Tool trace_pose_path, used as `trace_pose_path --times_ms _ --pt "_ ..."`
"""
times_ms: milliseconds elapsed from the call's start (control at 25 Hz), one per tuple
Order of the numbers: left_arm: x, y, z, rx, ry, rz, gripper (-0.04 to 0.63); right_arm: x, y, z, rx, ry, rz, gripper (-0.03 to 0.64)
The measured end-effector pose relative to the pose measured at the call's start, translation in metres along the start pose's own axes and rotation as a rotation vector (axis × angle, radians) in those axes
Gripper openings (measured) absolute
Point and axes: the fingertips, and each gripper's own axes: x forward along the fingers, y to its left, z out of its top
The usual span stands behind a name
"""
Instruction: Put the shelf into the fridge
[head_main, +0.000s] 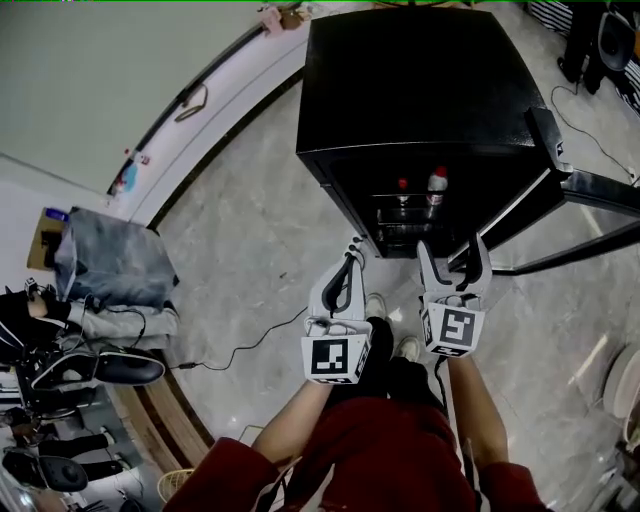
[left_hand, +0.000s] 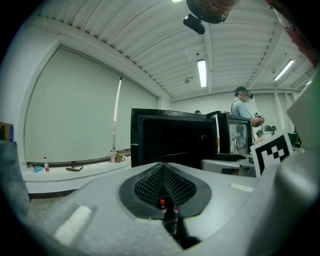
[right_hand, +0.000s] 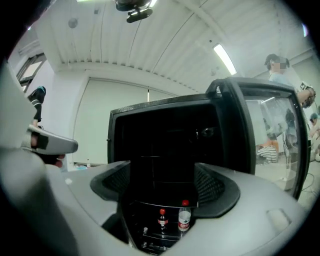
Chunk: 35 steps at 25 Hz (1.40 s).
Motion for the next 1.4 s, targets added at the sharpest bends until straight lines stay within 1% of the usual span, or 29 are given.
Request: trace_pose_path --times_ms 200,320,560,680,1000,1240,1400 --pt "-0.02 -0.011 0.011 0.015 -0.004 -0.012 0.0 -0.05 -0.001 0.014 0.016 0.017 0.026 0.382" --pt "-0.03 -0.009 0.017 0.024 -0.009 -0.02 0.0 -0.074 0.0 0.023 0.0 0.035 0.038 0.382" --pt "-0.049 -0.002 0.042 0.073 -0.04 -0.076 0.0 -0.107 0.009 0.043 -0.039 0.066 0.018 0.38" --pt "-0.056 0.011 0.052 0.077 -0.058 -0.093 0.0 -0.109 0.02 0.056 -0.049 0.057 0.012 0.38" --pt "-0.065 0.05 0.081 0.132 -0.126 -0.094 0.0 -0.096 0.048 0.094 -0.044 -0.016 -0.015 0.368" --pt "-0.068 0.076 0.095 0.091 -0.147 -0.084 0.0 -0.083 0.062 0.12 -0.082 -0.063 -0.036 0.364" --pt "-0.065 0.082 0.103 0.107 -0.169 -0.084 0.0 -0.076 0.06 0.132 -0.065 -0.081 -0.07 0.35"
